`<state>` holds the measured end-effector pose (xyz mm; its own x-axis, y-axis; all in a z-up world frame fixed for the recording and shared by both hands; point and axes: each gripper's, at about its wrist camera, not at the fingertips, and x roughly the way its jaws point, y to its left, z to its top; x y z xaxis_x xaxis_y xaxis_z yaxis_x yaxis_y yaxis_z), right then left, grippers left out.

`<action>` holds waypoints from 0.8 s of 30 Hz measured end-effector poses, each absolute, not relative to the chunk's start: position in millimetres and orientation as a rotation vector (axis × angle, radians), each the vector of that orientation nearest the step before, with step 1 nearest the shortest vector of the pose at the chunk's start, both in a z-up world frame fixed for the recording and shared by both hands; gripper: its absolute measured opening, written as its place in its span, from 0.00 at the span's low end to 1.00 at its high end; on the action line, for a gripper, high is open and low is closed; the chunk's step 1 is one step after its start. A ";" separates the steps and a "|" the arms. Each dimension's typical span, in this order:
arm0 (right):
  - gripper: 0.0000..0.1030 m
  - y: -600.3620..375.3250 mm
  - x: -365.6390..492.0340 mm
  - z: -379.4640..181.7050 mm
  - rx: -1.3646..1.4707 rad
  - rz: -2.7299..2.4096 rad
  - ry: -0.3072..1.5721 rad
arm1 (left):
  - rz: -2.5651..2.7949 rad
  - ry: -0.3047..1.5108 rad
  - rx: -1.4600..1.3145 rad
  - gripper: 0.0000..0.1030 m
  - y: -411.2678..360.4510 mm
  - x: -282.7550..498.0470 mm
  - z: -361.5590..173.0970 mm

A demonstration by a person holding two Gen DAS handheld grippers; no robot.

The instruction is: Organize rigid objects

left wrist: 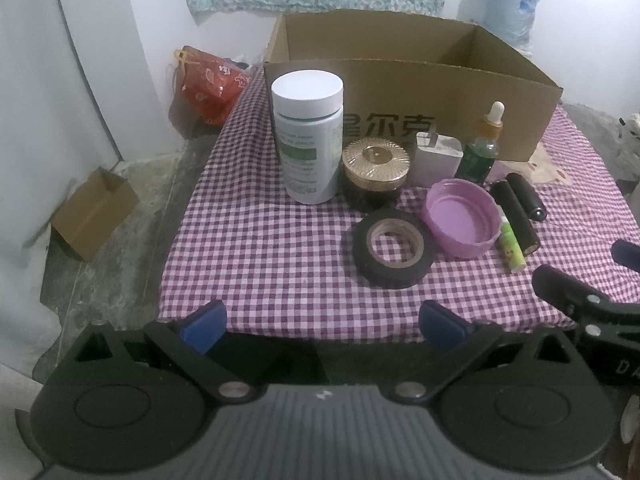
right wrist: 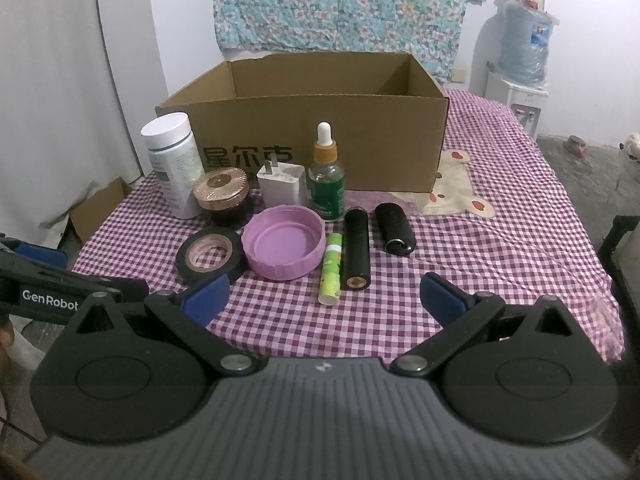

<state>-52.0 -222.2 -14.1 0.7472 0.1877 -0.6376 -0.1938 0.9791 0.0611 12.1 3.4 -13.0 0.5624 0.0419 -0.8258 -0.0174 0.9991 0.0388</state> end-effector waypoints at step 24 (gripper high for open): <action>0.99 -272.5 -12.6 -28.0 0.075 0.155 0.715 | -0.300 0.880 0.012 0.99 -31.7 43.9 -17.2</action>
